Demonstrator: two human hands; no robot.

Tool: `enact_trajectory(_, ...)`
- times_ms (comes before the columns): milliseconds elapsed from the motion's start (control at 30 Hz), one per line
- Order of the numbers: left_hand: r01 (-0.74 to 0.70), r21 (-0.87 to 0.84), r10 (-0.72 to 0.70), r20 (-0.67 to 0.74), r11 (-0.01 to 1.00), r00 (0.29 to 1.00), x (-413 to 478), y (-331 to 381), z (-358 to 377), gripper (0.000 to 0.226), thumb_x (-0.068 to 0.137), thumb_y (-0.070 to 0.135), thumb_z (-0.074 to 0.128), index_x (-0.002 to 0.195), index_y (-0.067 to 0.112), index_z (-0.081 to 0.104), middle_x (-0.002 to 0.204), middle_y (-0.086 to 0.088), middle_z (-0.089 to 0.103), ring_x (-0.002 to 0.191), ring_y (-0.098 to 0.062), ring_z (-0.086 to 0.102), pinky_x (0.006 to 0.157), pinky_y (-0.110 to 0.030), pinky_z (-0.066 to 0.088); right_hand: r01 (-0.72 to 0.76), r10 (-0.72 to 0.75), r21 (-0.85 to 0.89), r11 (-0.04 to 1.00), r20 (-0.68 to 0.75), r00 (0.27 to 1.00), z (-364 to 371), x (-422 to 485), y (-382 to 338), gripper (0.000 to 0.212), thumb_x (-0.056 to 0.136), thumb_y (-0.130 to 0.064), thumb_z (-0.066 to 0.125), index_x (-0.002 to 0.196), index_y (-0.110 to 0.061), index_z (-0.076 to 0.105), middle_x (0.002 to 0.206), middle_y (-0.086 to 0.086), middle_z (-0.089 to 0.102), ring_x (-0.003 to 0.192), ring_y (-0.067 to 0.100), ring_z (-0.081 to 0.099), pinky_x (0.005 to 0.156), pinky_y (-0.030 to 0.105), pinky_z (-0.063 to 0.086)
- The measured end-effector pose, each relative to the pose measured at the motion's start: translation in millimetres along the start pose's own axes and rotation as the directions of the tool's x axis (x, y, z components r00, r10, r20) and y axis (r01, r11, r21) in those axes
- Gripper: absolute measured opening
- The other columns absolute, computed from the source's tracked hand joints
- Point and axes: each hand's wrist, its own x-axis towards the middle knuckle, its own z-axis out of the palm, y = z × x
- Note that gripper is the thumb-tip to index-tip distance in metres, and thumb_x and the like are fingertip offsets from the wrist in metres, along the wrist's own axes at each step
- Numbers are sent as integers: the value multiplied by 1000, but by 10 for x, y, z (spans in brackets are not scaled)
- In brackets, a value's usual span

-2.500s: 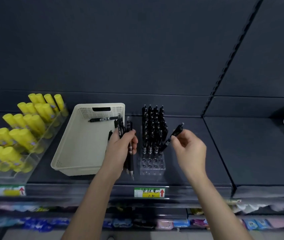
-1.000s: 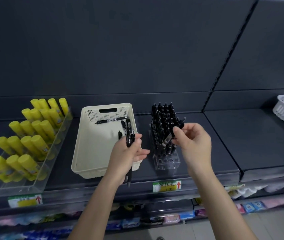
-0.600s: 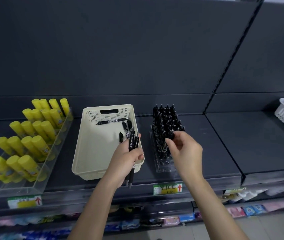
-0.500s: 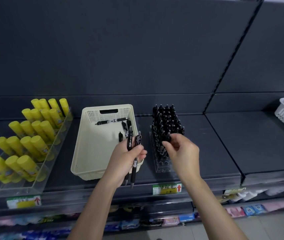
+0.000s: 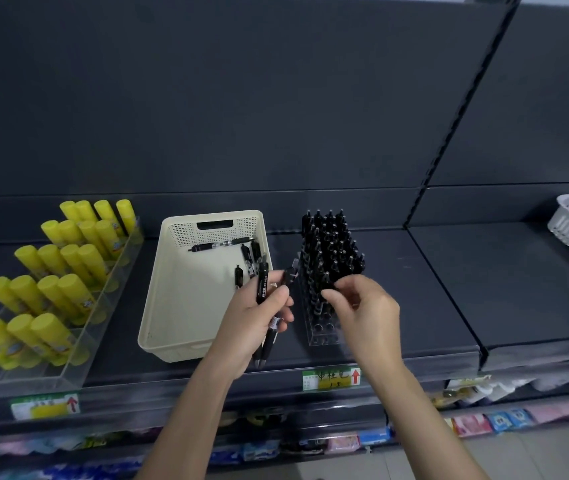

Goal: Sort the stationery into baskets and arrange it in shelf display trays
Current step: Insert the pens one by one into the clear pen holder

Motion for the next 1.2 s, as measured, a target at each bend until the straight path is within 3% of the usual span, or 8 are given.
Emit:
enact_trajectory(167, 27, 9, -28, 106, 1000, 994, -27, 4, 129, 9, 96, 11, 54, 102, 9, 60, 74, 4, 67, 66, -13, 63, 56, -23, 48, -134, 94, 280, 951, 150, 984, -154, 57, -214, 2, 81, -24, 72, 80, -22, 71, 73, -8, 68, 67, 1, 60, 64, 15, 49)
enact_trajectory(367, 16, 32, -21, 163, 999, 986, -22, 8, 229, 6, 96, 10, 54, 93, 11, 60, 76, 0, 69, 73, -18, 68, 65, -28, 54, -268, 159, 431, 861, 272, 949, -199, 78, -255, 4, 81, -13, 73, 78, -11, 70, 65, -8, 63, 59, -2, 54, 59, 12, 44)
enact_trajectory(467, -2, 97, -7, 93, 995, 996, -6, 3, 228, 12, 96, 17, 54, 91, 11, 62, 85, -5, 72, 88, -23, 70, 78, -34, 57, -254, 167, 463, 849, 221, 961, -248, 91, -244, 10, 83, -11, 69, 74, -14, 66, 63, -8, 59, 58, 3, 52, 58, 20, 45)
enact_trajectory(600, 38, 168, -32, -37, 985, 999, 26, 35, 181, 17, 98, 26, 50, 94, 12, 59, 81, 1, 69, 70, -12, 69, 58, -21, 53, -174, 181, 395, 902, 21, 983, -347, 181, -179, 11, 86, -16, 65, 76, -19, 60, 72, 0, 64, 70, 19, 62, 70, 33, 54)
enact_trajectory(700, 39, 249, -26, -56, 968, 998, 20, 38, 147, 23, 95, 39, 51, 89, 17, 52, 64, 7, 60, 45, -7, 46, 42, -19, 35, -97, 121, 265, 959, -78, 990, -364, 204, -150, 16, 87, -20, 64, 76, -29, 56, 70, -9, 63, 67, 2, 60, 61, 9, 45)
enact_trajectory(800, 86, 225, -74, -61, 971, 995, 16, 11, 149, 31, 93, 48, 49, 92, 17, 48, 65, 9, 56, 47, -5, 39, 44, -18, 34, -55, 72, 195, 979, -81, 994, -316, 202, -139, 23, 88, -20, 64, 75, -35, 51, 71, -14, 61, 70, -9, 56, 61, 2, 41)
enact_trajectory(933, 118, 139, -111, -62, 983, 992, 22, -24, 155, 13, 98, 27, 45, 98, 17, 52, 81, 2, 62, 56, -3, 50, 51, -18, 41, -40, 48, 139, 990, -54, 997, -228, 183, -72, 14, 88, -19, 64, 82, -28, 55, 73, -16, 60, 75, -14, 56, 62, 0, 40)
enact_trajectory(1200, 8, 50, -10, 30, 999, 999, -46, 19, 113, 21, 99, 30, 49, 108, 36, 67, 72, 6, 58, 55, -9, 50, 45, -21, 38, -35, 33, 46, 998, 41, 999, -61, 142, 105, 5, 88, -20, 65, 93, -18, 64, 75, -16, 60, 72, -4, 58, 62, 3, 43)
